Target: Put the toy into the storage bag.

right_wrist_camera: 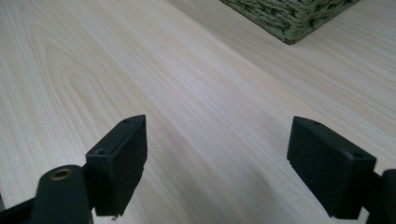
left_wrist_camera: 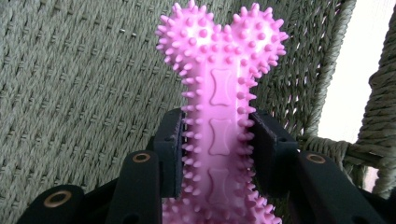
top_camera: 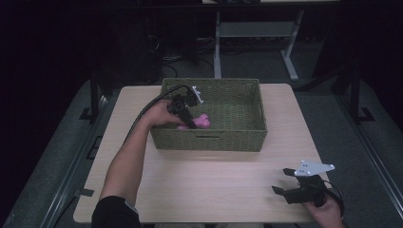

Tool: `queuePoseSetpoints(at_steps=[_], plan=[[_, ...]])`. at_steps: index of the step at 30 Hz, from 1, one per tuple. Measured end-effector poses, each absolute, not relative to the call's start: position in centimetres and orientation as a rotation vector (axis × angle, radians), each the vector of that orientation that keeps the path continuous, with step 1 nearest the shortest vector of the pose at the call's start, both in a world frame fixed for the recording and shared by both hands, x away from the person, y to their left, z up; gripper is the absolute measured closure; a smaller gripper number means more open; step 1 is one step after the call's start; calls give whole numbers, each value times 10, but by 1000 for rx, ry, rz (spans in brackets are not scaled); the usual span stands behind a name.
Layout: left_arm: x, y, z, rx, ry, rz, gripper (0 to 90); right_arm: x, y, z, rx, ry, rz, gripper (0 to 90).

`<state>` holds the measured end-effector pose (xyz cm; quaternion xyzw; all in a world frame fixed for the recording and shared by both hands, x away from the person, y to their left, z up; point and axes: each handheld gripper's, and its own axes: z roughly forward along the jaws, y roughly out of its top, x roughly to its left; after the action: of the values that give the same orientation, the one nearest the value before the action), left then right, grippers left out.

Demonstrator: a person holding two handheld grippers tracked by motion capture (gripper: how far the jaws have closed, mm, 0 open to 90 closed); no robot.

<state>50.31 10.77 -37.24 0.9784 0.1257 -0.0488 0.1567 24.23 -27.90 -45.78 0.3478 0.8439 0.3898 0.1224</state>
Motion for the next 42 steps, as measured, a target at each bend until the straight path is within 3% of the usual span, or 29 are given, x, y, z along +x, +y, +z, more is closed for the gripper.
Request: queuePoseSetpoints(at_steps=[17,42], plan=[[505,108,-374,2805,371,-143,572,242,-281,-458,1027,2458,1144,197],[495,115,-351,2761,405,-87,434,243,-280,-457,1021,2452,1151,197]])
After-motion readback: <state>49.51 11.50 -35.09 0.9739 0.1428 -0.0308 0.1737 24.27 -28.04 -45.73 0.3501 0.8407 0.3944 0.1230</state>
